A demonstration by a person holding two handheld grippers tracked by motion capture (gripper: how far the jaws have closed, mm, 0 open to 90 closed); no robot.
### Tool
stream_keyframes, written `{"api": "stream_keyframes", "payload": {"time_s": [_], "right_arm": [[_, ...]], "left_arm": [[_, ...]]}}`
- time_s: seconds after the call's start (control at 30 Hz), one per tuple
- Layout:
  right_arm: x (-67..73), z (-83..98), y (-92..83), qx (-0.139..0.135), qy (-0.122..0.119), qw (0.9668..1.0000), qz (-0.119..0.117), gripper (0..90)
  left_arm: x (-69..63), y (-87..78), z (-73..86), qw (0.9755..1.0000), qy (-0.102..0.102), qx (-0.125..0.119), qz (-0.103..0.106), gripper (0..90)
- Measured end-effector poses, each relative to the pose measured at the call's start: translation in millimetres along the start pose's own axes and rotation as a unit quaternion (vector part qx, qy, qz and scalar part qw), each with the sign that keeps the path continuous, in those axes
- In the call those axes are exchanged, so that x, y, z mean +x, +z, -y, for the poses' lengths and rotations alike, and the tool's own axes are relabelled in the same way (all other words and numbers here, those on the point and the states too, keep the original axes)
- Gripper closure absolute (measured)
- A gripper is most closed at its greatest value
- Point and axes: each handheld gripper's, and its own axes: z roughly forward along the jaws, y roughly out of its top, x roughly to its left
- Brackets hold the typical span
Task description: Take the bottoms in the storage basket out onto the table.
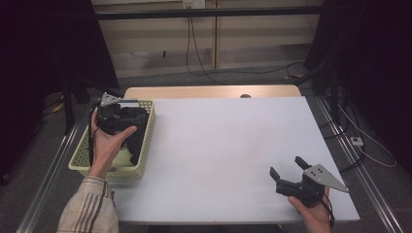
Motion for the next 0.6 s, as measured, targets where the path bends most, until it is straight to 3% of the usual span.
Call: {"api": "stream_keyframes", "payload": {"time_s": [0.3,0.37,0.6], "right_arm": [[-0.5,0.5,0.8,0.002,0.002,1.0,-0.001,4.2],[-0.5,0.5,0.6,0.002,0.001,1.0,-0.002,4.2],[-0.6,0.5,0.8,0.003,0.003,1.0,-0.004,4.4]], "left_arm": [[12.3,28.0,6.5,0.9993,-0.021,0.03,-0.008,4.7],[17.4,38.9,7.3,0.9983,-0.035,0.044,-0.012,7.1],[23.5,59.0,10.7,0.9961,-0.05,0.071,-0.016,10.7]]}}
